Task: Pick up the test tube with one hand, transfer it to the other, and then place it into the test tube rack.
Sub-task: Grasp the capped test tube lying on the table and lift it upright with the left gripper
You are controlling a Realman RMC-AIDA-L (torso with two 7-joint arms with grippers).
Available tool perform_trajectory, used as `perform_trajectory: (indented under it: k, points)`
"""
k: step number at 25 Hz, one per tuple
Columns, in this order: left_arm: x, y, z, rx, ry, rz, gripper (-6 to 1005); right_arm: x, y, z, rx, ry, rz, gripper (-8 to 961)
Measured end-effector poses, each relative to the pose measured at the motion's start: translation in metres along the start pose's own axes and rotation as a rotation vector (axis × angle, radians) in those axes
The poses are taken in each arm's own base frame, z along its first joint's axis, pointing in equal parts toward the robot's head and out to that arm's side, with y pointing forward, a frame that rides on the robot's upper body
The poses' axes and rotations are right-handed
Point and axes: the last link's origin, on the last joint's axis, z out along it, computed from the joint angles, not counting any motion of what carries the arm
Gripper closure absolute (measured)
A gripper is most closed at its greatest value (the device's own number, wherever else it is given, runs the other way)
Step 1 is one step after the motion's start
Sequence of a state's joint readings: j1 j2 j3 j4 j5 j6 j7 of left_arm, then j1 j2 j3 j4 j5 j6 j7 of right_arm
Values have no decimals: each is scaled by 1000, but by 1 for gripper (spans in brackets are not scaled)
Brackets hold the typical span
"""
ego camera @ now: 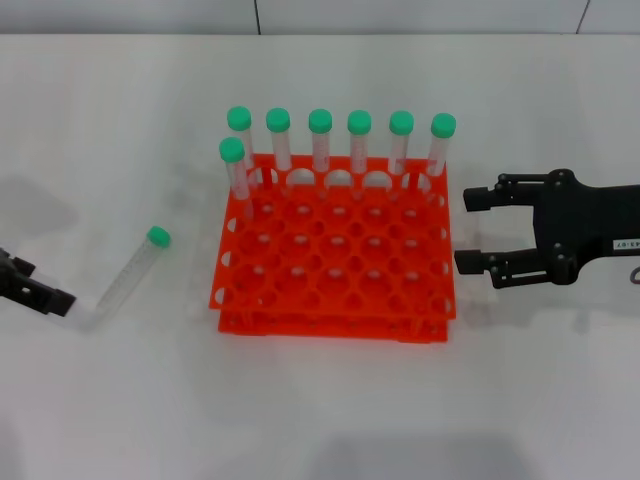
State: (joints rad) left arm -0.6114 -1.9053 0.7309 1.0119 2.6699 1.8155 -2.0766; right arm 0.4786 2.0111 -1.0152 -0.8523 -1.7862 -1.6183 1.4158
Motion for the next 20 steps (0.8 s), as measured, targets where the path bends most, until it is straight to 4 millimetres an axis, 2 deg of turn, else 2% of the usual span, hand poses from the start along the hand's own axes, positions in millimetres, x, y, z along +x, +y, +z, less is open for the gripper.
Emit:
perform_trajectory:
  k: [1, 9, 20]
  points:
    - [2, 0, 9, -5, -5, -6, 114, 0, 0, 0, -1, 0, 0, 173]
    - [5, 4, 27, -20, -20, -12, 114, 1, 0, 1, -3, 0, 4, 173]
    - [10, 4, 34, -13, -25, -29, 128, 1, 1, 1, -5, 0, 0, 173]
